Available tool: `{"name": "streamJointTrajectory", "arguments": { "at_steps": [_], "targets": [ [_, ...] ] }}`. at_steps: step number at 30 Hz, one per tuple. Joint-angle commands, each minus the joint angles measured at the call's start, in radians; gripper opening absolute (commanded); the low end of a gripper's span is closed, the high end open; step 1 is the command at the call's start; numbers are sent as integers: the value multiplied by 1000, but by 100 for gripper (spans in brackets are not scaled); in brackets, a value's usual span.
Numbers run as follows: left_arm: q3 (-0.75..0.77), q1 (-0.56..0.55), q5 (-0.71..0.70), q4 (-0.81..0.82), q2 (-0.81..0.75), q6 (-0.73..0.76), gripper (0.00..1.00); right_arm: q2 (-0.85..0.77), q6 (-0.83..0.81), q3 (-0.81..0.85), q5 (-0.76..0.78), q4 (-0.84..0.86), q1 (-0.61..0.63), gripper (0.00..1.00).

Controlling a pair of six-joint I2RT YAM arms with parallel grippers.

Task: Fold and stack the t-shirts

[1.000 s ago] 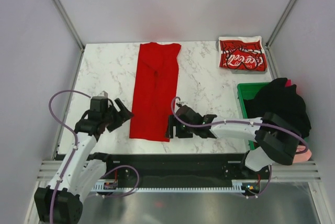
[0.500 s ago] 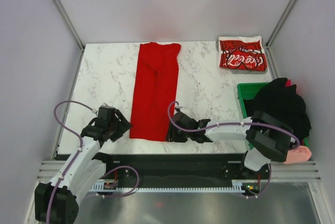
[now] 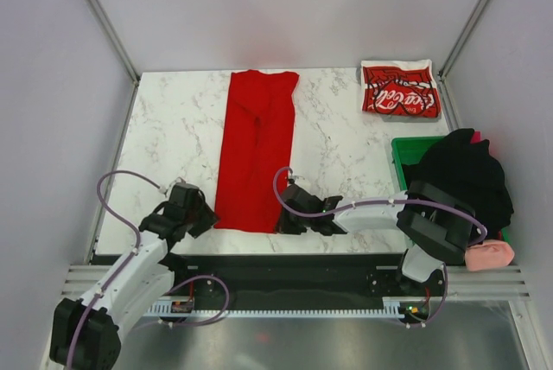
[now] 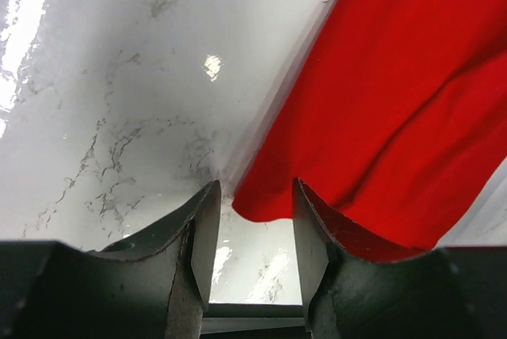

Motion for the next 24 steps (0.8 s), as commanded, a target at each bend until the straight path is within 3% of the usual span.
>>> {"name": "streamJointTrajectory", "arguments": {
  "at_steps": [1, 7, 11, 16, 24],
  "targets": [
    [-12, -29, -54, 37, -21, -45, 48, 22, -16, -2, 36, -44, -11, 0],
    [-21, -57, -60, 90, 29, -60, 30, 23, -21, -10, 27, -43, -25, 0],
    [-23, -65, -50, 116, 40, -66, 2, -3, -20, -33, 24, -47, -43, 0],
    [28, -117, -25, 83, 0, -87, 2, -90, -15, -83, 30, -113, -51, 0],
    [100, -393, -82, -55, -33, -259, 2, -389, 42, -203, 62, -288, -38, 0]
  ]
}}
